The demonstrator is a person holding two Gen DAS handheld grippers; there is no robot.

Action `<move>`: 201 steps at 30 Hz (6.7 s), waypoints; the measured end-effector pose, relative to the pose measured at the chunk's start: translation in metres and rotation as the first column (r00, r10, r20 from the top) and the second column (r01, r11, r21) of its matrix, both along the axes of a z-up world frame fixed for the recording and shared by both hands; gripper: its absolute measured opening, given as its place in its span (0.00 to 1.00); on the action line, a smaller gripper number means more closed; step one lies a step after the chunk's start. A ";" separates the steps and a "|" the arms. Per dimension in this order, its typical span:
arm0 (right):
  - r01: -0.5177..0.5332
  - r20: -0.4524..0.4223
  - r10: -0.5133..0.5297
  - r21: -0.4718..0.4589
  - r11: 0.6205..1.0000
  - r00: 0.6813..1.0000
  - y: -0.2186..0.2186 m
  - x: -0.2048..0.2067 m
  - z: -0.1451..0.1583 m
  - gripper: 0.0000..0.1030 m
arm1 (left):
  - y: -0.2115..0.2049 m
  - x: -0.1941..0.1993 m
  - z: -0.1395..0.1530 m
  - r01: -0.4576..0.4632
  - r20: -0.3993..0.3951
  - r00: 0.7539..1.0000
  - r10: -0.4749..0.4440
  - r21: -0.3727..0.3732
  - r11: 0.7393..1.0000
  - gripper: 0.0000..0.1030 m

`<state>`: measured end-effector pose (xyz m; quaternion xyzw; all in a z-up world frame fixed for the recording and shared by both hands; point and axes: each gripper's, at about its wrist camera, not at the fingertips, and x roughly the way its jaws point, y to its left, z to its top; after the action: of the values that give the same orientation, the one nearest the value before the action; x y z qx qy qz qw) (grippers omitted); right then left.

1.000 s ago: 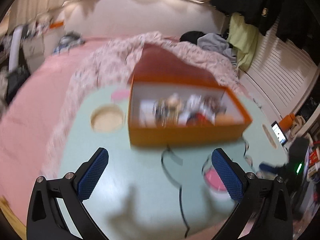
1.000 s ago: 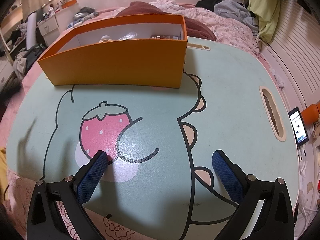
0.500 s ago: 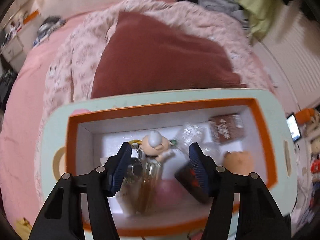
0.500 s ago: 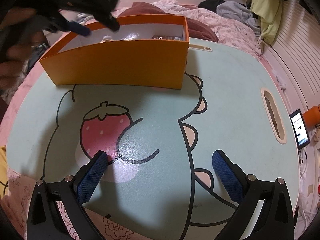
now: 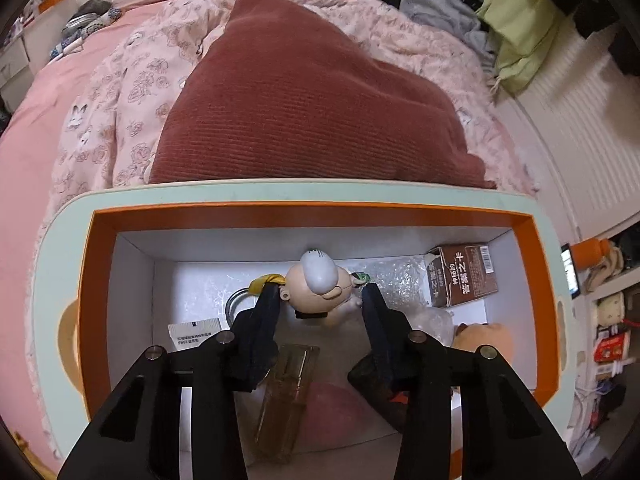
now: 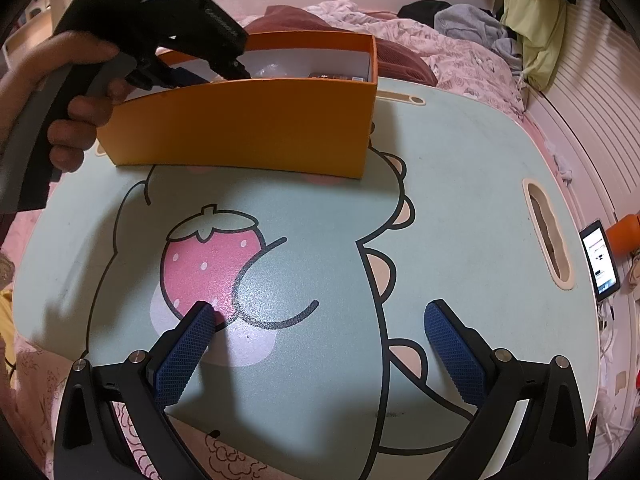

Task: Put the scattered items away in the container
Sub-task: 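Reach into the orange box and grasp the figurine keychain with the left gripper, then lift the figurine out of the box and lower it onto the table with the left gripper, then grasp the red-character mahjong tile with the right gripper while the left gripper reaches in, then carry the mahjong tile to the table with the right gripper while the left moves the metal ring, then grasp the glass perfume bottle with the left gripper while the right gripper grasps the clear ball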

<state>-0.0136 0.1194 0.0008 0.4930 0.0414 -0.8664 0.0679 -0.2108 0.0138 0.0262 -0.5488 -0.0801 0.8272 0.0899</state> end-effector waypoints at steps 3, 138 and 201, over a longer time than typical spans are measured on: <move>0.000 0.000 0.000 0.000 1.000 1.000 0.000 0.000 0.000 1.00 | -0.005 0.006 0.005 -0.007 -0.039 0.999 0.007 0.015 1.000 0.42; -0.165 0.249 0.219 -0.219 0.962 0.943 -0.014 -0.159 0.069 0.37 | 0.002 -0.019 -0.006 0.019 0.037 0.999 -0.011 -0.226 0.974 0.29; -0.224 0.179 0.251 -0.156 0.962 0.951 -0.010 -0.082 0.135 0.38 | -0.004 0.050 0.061 0.148 0.009 0.989 -0.149 -0.193 0.970 0.71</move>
<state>-0.0956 0.1096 0.1354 0.5623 0.0353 -0.7994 0.2086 -0.1605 0.0102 0.0873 -0.5571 0.0418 0.8236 0.0981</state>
